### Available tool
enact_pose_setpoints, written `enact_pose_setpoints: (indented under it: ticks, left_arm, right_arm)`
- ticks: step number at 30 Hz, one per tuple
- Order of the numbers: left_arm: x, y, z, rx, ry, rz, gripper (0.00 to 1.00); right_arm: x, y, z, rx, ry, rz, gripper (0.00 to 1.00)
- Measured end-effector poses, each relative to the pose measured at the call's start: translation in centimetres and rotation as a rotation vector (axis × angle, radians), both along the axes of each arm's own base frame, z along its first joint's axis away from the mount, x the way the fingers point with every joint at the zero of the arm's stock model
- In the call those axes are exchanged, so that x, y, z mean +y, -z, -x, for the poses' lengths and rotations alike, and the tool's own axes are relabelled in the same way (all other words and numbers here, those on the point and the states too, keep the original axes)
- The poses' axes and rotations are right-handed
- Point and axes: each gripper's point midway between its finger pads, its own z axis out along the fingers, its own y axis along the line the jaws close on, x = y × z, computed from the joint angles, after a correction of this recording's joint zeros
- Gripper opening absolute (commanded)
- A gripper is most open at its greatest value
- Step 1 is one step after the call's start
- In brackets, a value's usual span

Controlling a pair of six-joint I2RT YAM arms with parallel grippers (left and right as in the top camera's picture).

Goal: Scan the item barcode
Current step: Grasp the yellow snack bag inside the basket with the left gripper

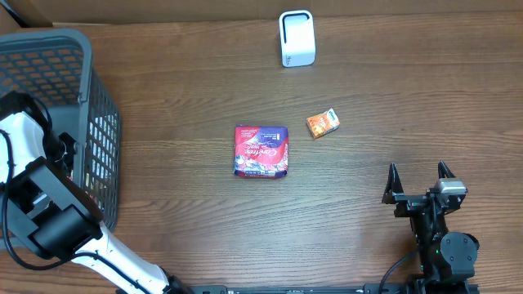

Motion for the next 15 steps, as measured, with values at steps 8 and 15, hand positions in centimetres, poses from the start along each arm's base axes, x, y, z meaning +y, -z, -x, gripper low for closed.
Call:
enact_pose_setpoints:
  ticks: [8,15]
  left_arm:
    - [-1.1,-2.6,0.1,0.030,0.000,0.084,0.04]
    - [0.6,-12.8,-4.5,-0.207,0.016,0.002,0.04]
  right_arm:
    - [0.0,0.0,0.0,0.000,0.000,0.000,1.00]
    - [0.0,0.0,0.0,0.000,0.000,0.001,1.00]
